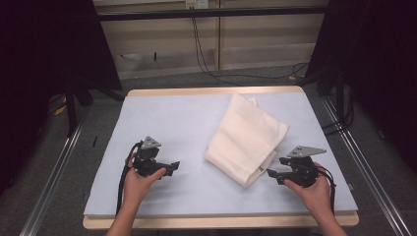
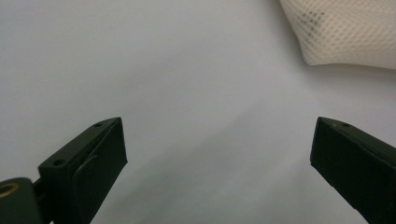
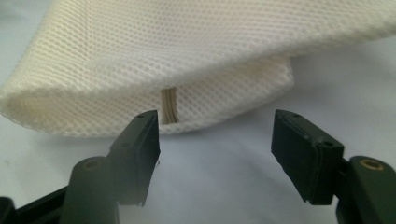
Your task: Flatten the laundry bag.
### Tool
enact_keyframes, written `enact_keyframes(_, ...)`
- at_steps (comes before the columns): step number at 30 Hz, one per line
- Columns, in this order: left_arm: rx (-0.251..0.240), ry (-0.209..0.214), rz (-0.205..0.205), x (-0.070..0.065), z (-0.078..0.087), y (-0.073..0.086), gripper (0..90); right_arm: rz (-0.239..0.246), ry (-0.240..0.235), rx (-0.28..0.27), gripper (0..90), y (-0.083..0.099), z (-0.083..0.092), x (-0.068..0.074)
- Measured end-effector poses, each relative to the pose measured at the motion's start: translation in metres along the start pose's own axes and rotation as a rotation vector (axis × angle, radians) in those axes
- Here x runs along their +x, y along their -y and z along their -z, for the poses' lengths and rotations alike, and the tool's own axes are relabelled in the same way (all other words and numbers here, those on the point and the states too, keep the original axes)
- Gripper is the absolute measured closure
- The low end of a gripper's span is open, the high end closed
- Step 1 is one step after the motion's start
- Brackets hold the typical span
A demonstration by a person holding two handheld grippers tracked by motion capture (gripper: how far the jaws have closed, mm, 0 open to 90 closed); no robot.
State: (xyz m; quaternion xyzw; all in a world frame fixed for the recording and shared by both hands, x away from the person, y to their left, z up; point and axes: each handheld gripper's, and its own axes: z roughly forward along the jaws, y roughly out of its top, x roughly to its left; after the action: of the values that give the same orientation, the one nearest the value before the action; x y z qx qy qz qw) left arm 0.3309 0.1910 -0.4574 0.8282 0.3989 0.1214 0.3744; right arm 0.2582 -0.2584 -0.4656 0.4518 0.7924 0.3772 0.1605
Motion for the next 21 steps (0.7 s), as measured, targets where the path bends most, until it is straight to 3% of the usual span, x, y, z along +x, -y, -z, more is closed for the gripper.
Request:
enact_keyframes(4,0.015,0.022,-0.026,-0.01,-0.007,-0.004,3.4,-0.019,0.03,0.012,37.5,-0.004,-0.005,0.001)
enact_keyframes(5,0.02,0.025,-0.042,-0.012,-0.008,-0.005,3.4,-0.052,0.047,0.012,38.2,-0.006,-0.01,-0.001)
enact_keyframes(6,0.013,0.036,-0.031,-0.014,-0.01,-0.005,3.4,-0.052,0.047,0.012,38.2,-0.006,-0.01,-0.001)
enact_keyframes(11,0.024,0.061,-0.073,-0.023,-0.014,-0.01,3.4,-0.057,0.048,0.033,39.6,-0.008,-0.019,-0.005)
enact_keyframes(13,0.026,0.069,-0.081,-0.026,-0.014,-0.011,3.4,-0.039,0.035,0.034,48.1,-0.009,-0.021,-0.005)
enact_keyframes(14,0.026,0.079,-0.091,-0.03,-0.016,-0.013,3.4,-0.026,0.025,0.043,59.4,-0.011,-0.02,-0.006)
enact_keyframes(15,0.026,0.079,-0.091,-0.03,-0.016,-0.013,3.4,-0.026,0.025,0.043,59.4,-0.011,-0.02,-0.006)
enact_keyframes(16,0.025,0.088,-0.103,-0.035,-0.017,-0.014,3.4,-0.031,0.006,0.017,74.0,-0.012,-0.017,-0.007)
enact_keyframes(17,0.025,0.088,-0.103,-0.035,-0.017,-0.014,3.5,-0.031,0.006,0.017,74.0,-0.012,-0.017,-0.007)
enact_keyframes(18,0.019,0.106,-0.116,-0.04,-0.02,-0.016,3.6,-0.038,-0.02,-0.005,83.7,-0.013,-0.013,-0.009)
enact_keyframes(21,0.024,0.117,-0.128,-0.045,-0.021,-0.018,3.7,-0.039,-0.039,-0.016,85.5,-0.014,-0.01,-0.008)
